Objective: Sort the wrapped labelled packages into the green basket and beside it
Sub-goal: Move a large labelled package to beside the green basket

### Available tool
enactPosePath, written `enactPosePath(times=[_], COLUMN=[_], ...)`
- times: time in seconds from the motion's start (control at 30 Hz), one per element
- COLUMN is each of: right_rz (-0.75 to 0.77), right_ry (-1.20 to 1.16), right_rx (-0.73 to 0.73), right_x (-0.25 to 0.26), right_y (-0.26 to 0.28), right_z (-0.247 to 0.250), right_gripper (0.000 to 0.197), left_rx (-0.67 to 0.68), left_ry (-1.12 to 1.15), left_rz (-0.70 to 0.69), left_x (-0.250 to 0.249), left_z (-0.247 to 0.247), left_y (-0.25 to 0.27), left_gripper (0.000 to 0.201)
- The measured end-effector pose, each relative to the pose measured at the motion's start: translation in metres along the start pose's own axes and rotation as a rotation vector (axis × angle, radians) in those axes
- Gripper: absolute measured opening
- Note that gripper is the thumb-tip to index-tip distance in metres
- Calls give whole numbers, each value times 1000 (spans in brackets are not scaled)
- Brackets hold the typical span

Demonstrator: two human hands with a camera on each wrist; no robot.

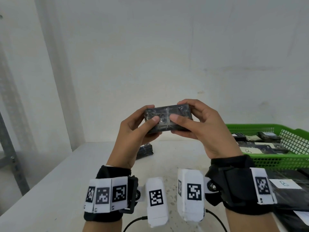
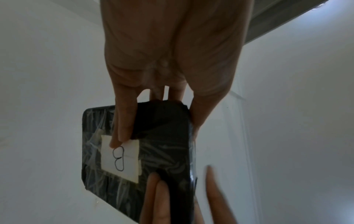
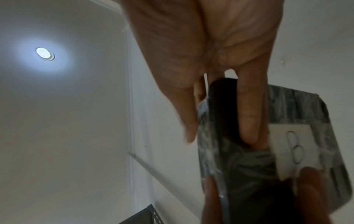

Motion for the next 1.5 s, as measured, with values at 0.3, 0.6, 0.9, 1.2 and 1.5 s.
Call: enactPosePath(times=[0.3,0.6,0.9,1.2,1.5], right_rz=[12,-140,-208,-316,-337], right_ry=[16,-99,303,131,108], right_rx=[-51,-85,-93,-38,-308], right_x=[2,-4,-9,-33,-15], right_y=[1,0,-1,6,80], right_z=[2,0,22,35,104], right_gripper=[29,37,27,33,29], left_rx=[75,251,-169,-172,-21], left_ry=[-72,-326,-112,69,-61], left_rz=[-31,103,178,317,519], left_x=[-4,0,1,11,47], left_z=[-4,5,31,17,-28], left_y=[0,5,0,-1,34], left_gripper=[44,60,44,51,42])
Point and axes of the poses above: each hand's wrist, its own y-axis away from the middle knuckle, its own z-axis out of the back of the hand, x = y × z, the point moved 5 cm from there along -y, towards the middle knuckle
